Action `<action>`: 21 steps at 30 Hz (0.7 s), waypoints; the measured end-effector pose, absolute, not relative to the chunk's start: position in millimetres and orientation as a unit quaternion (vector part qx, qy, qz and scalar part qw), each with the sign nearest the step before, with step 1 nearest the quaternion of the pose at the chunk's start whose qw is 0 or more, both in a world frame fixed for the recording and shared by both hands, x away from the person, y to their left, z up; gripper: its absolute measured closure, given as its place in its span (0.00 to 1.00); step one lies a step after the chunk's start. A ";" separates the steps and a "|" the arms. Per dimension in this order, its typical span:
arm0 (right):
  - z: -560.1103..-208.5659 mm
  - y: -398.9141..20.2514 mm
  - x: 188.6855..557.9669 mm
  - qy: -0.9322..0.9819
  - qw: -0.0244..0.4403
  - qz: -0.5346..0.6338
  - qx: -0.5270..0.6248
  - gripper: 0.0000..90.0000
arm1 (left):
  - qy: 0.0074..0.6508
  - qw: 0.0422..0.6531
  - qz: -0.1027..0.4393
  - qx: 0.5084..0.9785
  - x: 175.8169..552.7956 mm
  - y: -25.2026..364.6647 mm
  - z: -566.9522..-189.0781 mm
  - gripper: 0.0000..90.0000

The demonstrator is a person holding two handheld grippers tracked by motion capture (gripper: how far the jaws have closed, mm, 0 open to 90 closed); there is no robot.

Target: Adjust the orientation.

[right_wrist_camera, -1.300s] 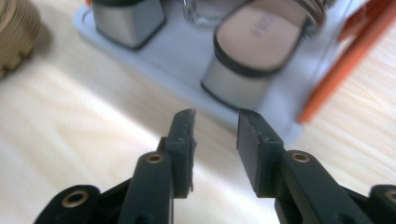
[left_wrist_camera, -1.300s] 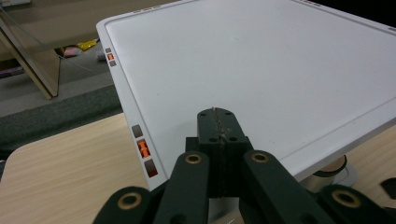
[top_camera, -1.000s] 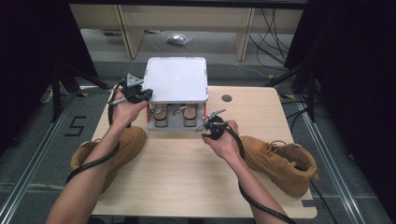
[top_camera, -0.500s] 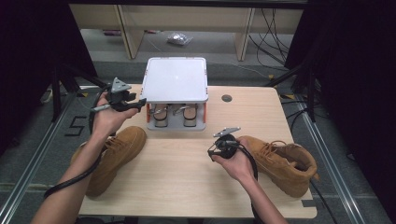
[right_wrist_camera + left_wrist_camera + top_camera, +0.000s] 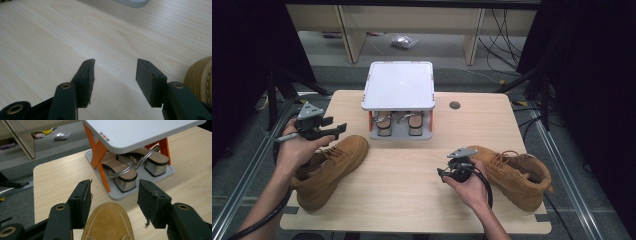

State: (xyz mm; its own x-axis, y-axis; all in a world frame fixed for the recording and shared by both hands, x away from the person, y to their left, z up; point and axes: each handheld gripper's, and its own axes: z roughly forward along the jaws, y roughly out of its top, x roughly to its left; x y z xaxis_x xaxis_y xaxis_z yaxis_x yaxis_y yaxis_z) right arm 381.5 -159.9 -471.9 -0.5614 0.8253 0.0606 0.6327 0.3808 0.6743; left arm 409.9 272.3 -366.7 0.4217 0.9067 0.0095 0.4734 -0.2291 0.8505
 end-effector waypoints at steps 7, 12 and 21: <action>-473.7 -161.3 376.6 0.814 0.144 0.339 0.449 0.54 | 0.486 0.391 0.261 0.737 387.3 298.1 -378.2 0.47; -475.8 -159.1 375.5 0.813 0.141 0.344 0.448 0.54 | 0.493 0.373 0.257 0.743 377.2 309.3 -386.5 0.47; -474.6 -156.4 374.4 0.808 0.148 0.352 0.448 0.53 | 0.501 0.379 0.252 0.736 368.9 314.8 -387.7 0.45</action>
